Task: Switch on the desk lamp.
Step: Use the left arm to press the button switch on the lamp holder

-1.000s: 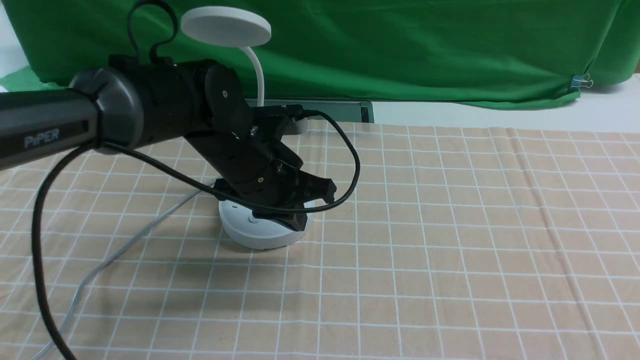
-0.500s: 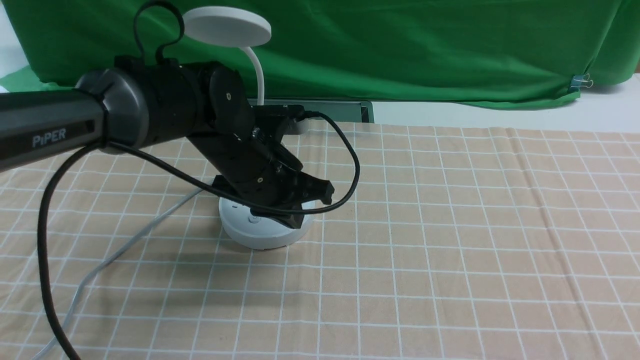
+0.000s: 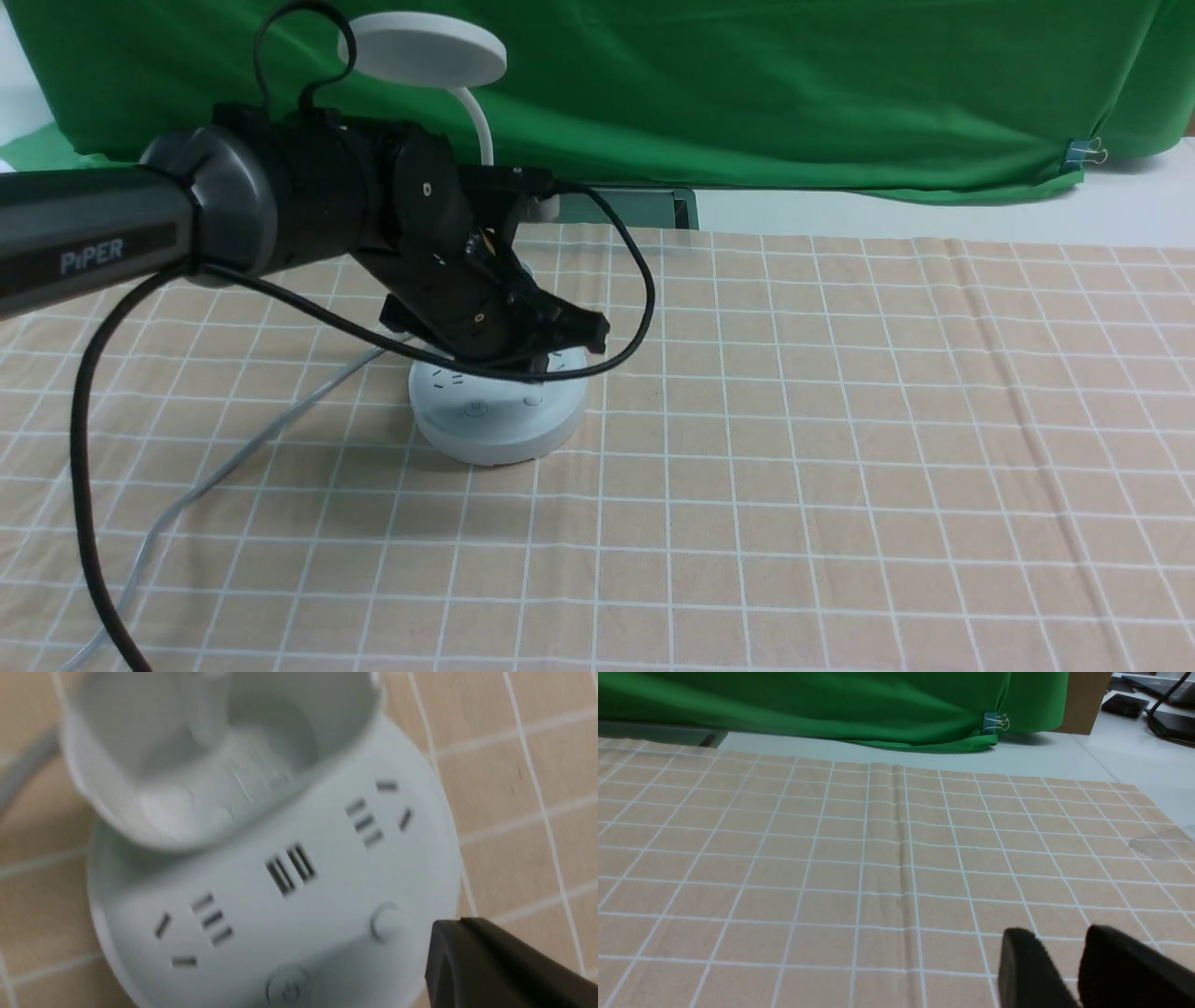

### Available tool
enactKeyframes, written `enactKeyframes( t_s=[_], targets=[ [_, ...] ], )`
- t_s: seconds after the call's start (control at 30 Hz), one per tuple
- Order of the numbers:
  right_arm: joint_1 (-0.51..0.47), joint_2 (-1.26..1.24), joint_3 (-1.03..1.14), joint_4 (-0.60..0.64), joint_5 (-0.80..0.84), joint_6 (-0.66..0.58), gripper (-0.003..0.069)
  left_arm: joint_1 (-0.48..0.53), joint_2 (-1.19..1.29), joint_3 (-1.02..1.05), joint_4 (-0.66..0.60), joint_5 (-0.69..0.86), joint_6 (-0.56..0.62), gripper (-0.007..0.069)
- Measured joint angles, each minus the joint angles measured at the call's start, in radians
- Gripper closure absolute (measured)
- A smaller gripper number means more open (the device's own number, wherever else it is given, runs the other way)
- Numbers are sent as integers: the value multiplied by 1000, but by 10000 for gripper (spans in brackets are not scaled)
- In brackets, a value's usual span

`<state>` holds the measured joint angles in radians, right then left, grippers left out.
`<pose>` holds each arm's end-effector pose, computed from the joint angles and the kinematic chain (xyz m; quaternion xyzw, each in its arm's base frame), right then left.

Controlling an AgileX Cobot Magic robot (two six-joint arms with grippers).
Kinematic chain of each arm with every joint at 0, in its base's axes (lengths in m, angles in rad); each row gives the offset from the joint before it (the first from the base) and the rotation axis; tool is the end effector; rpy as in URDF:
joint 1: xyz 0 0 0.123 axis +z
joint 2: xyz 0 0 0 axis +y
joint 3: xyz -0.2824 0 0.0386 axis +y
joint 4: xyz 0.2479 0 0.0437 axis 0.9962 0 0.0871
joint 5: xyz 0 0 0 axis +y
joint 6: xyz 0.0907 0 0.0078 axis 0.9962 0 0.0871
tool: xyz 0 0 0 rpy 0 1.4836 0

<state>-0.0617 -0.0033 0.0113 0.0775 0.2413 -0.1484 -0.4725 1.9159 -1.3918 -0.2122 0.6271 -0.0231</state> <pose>0.0555 -0.0017 0.1876 -0.0103 0.7617 -0.0366 0.6468 0.3626 -0.1980 0.2109 0.1487 0.9534 -0.1403 0.2216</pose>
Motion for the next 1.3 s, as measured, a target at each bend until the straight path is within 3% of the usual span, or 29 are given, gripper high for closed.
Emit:
enactKeyframes(
  t_s=[1.3],
  targets=[
    [0, 0, 0, 0, 0, 0, 419, 0, 73, -4, -14, -26, -2, 623]
  ],
)
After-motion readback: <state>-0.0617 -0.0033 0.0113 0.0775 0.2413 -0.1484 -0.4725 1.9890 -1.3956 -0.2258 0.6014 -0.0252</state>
